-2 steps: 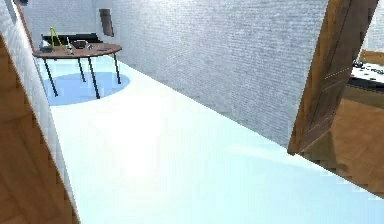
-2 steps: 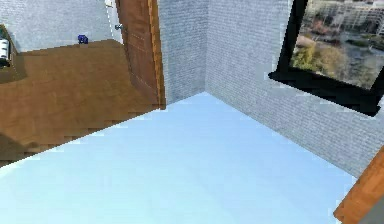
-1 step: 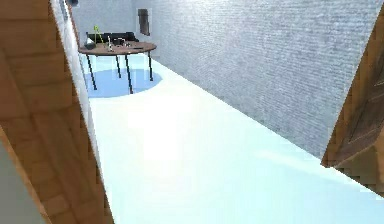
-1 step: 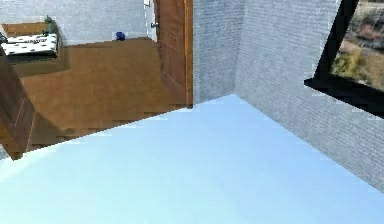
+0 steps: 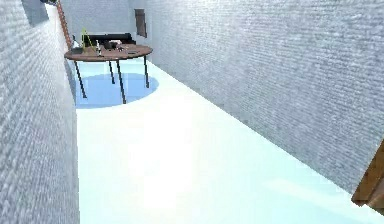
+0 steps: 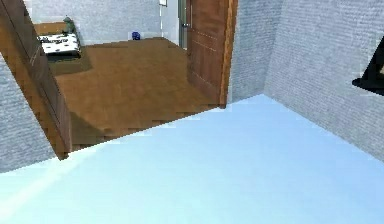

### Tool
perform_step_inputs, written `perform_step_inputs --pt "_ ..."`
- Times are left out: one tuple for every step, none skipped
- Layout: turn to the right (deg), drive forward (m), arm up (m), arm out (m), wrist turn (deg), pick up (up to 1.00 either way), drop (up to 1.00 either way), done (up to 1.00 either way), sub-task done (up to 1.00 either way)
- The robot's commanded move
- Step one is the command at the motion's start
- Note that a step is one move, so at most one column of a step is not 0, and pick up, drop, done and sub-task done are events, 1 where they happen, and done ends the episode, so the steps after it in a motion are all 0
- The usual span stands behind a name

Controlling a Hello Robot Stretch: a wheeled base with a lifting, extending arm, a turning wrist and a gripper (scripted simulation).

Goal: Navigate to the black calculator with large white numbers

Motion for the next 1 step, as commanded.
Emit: perform_step_inputs --pt "-3.0 0.0 0.0 0.0 0.0 0.0 0.0 0.0 0.0"
